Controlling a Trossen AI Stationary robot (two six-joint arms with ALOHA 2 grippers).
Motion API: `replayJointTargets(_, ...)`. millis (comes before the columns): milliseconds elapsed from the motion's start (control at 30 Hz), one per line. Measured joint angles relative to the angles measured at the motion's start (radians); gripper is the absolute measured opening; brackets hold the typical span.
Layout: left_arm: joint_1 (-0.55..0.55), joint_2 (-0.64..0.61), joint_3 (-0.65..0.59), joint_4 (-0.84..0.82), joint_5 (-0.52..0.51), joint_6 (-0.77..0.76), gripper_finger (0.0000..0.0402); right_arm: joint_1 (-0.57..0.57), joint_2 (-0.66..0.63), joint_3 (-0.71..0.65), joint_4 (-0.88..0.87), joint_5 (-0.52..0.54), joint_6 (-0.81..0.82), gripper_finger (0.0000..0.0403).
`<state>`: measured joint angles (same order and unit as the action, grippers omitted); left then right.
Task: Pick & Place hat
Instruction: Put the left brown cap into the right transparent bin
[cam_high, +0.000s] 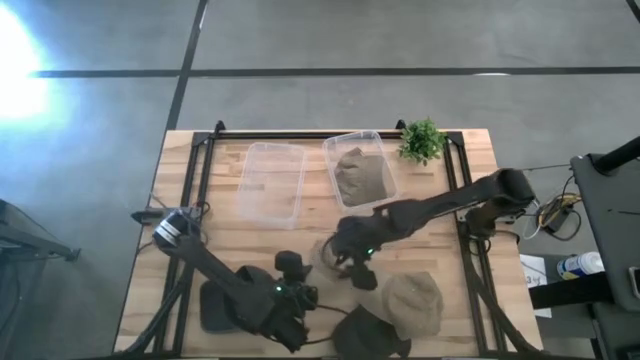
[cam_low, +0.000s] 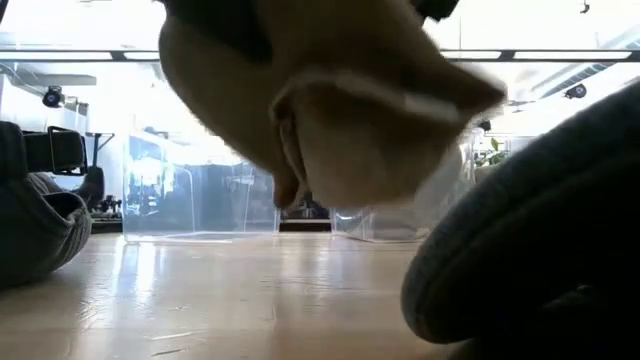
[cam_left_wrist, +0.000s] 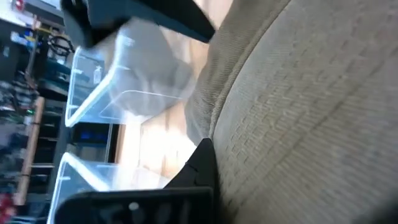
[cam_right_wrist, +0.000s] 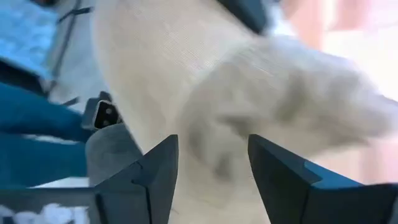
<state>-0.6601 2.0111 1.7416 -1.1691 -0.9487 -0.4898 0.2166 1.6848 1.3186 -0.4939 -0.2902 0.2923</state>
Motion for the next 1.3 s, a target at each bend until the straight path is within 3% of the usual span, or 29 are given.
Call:
replayJointTargets(100,-0.001,-0.066,-0.001,-0.032,-0.008,-0.048,0.0005,0.002,-0.110,0.000,-0.083,0.161,-0.006,0.0189)
replayJointTargets(300,0.041,-0.185,-0.006,-0.065,-0.063,-0.052,0.0005,0.035,-0.345,0.000,-0.142,0.602,0.003,0.0189)
replayJointTargets(433,0.128,-0.268,0.000,-0.042,-0.107,0.065,0.0005,0.069,-0.487,-0.001,-0.143,0.845,0.026,0.0189)
replayJointTargets(533,0.214,-0.303,0.010,0.034,-0.089,0.380,0.0005,0.079,-0.557,-0.003,-0.159,0.891,0.027,0.0189)
replayJointTargets(667,0.365,-0.323,0.021,0.181,0.077,0.794,0.0011,0.077,-0.614,-0.004,-0.213,0.896,0.046,0.0189)
replayJointTargets(767,0.492,-0.323,0.039,0.260,0.156,0.957,0.0011,0.077,-0.635,-0.004,-0.270,0.896,0.062,0.0189)
replayJointTargets(867,0.622,-0.321,0.052,0.343,0.172,1.006,0.0008,0.078,-0.642,-0.005,-0.325,0.896,0.095,0.0189)
replayJointTargets(1100,0.835,-0.286,0.039,0.497,0.350,0.919,0.0008,0.063,-0.635,-0.010,-0.349,0.896,0.136,0.0189)
replayJointTargets(1167,0.884,-0.259,0.042,0.499,0.423,0.721,0.0008,0.044,-0.633,-0.011,-0.350,0.914,0.211,0.0189)
replayJointTargets(1300,0.973,-0.216,0.052,0.510,0.784,0.158,0.0008,-0.008,-0.622,-0.014,-0.364,0.998,0.375,0.0189)
